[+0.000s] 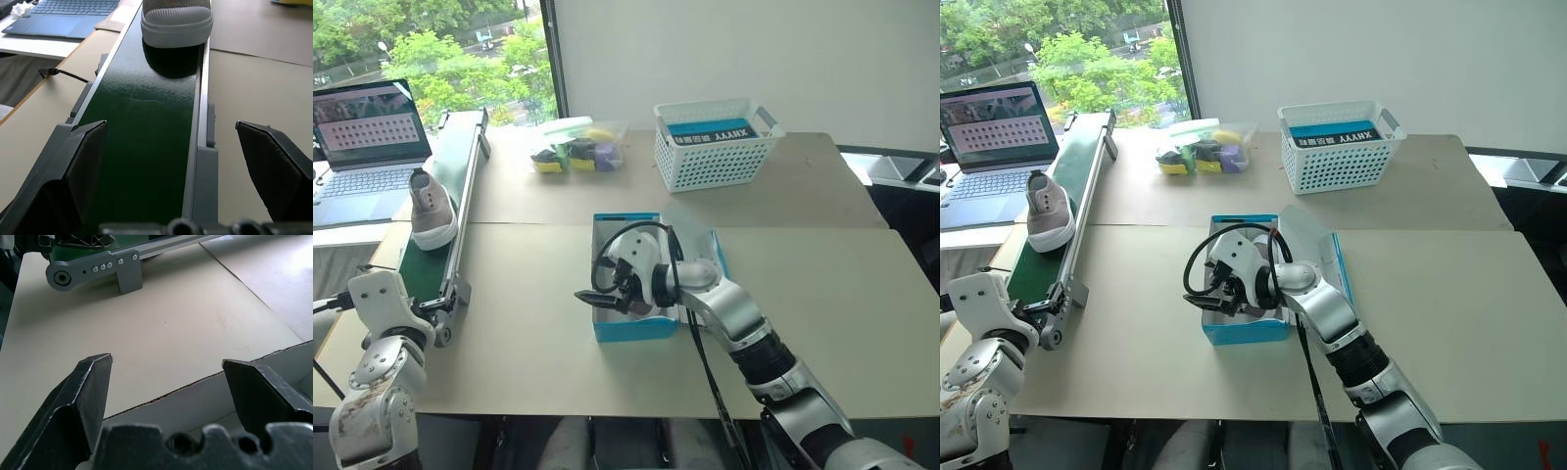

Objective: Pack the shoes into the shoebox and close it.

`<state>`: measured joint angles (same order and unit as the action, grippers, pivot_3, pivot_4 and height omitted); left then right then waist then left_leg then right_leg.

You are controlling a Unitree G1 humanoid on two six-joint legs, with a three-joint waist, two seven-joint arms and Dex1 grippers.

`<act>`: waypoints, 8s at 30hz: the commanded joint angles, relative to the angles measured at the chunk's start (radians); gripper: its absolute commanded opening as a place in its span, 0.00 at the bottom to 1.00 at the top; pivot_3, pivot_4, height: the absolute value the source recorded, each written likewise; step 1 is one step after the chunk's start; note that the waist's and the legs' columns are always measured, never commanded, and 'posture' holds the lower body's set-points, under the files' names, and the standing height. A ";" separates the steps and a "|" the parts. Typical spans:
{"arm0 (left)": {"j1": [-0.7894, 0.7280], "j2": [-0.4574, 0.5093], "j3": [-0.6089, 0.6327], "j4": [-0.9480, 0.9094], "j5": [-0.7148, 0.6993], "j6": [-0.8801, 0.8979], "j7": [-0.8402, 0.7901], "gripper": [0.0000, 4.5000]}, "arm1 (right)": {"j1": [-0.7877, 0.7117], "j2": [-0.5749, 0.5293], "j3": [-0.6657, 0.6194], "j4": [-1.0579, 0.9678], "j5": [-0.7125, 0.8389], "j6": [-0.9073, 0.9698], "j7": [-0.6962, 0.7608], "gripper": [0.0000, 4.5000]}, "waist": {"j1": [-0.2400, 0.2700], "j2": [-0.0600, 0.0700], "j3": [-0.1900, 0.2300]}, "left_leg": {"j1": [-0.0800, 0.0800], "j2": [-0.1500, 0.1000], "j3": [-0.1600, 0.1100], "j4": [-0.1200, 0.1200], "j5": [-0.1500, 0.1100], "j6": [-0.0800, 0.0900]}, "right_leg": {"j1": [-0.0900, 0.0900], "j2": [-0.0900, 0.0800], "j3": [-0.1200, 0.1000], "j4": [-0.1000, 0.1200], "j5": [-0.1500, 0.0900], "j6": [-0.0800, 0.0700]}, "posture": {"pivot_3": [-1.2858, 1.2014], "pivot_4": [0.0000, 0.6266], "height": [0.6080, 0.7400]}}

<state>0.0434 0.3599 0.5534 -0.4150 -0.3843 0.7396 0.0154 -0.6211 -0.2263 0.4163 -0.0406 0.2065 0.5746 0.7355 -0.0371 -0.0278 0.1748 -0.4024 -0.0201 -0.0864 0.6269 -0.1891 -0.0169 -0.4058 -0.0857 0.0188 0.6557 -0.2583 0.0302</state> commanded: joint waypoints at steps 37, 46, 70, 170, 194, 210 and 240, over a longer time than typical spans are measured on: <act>-0.113 -0.053 0.054 -0.032 -0.041 -0.054 0.057 0.43 | -0.018 0.012 -0.053 -0.031 0.002 0.012 -0.027 1.00 | 0.007 -0.001 0.000 | 0.003 0.000 0.000 0.000 0.000 0.000 | 0.002 0.000 0.000 0.001 0.000 0.000 | 0.52 0.24 0.95; -0.103 -0.076 0.042 -0.028 -0.047 -0.049 0.064 0.43 | -0.024 0.019 -0.063 -0.020 -0.002 0.011 -0.029 1.00 | 0.016 -0.001 -0.001 | 0.002 0.000 0.000 0.000 0.000 0.000 | 0.001 0.000 0.000 0.001 0.000 0.000 | 0.52 0.24 0.95; -0.101 -0.070 0.058 -0.011 -0.056 -0.026 0.062 0.00 | -0.027 0.010 -0.072 -0.014 -0.007 0.011 -0.036 1.00 | 0.019 -0.001 -0.001 | 0.003 0.000 0.000 0.000 0.000 0.000 | 0.002 0.000 0.000 0.001 0.000 0.000 | 0.52 0.24 0.95; -0.237 0.063 -0.468 -0.305 -0.149 -0.032 -0.241 0.49 | -0.657 0.171 -0.983 0.899 0.544 0.439 -0.354 0.09 | -0.005 -0.002 0.000 | -0.002 0.001 0.001 0.001 0.000 0.000 | -0.001 0.002 0.001 0.000 0.000 -0.001 | 0.52 0.24 0.95; 0.045 0.535 -0.131 -0.227 -0.343 -0.130 -0.882 0.49 | -0.378 0.315 -0.823 0.205 0.617 1.040 -1.083 0.09 | -0.012 0.001 0.002 | -0.011 0.004 0.008 0.000 0.000 0.000 | -0.017 0.007 0.011 0.006 0.001 -0.002 | 0.52 0.24 0.95; -0.029 0.524 -0.221 -0.175 -0.272 -0.161 -0.896 0.49 | -0.394 0.562 -0.893 0.251 0.545 1.035 -1.238 0.09 | -0.026 0.002 0.003 | -0.010 0.005 0.009 0.000 0.000 0.000 | -0.018 0.008 0.014 0.007 0.001 -0.002 | 0.52 0.24 0.95; -0.024 0.506 -0.220 -0.195 -0.248 -0.166 -0.854 0.49 | -0.294 0.505 -0.573 0.499 0.375 0.845 -0.992 0.09 | -0.038 0.000 0.001 | -0.006 0.006 0.011 0.000 0.000 0.001 | -0.016 0.009 0.017 0.008 0.001 -0.002 | 0.52 0.24 0.95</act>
<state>0.0152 0.8663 0.3043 -0.5793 -0.6304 0.5872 -0.8437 -1.0216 0.1150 -0.1896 0.4124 0.6030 1.4833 -0.2912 -0.0748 -0.0276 0.1762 -0.4057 -0.0135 -0.0746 0.6260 -0.1894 -0.0161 -0.4196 -0.0762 0.0364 0.6635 -0.2573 0.0279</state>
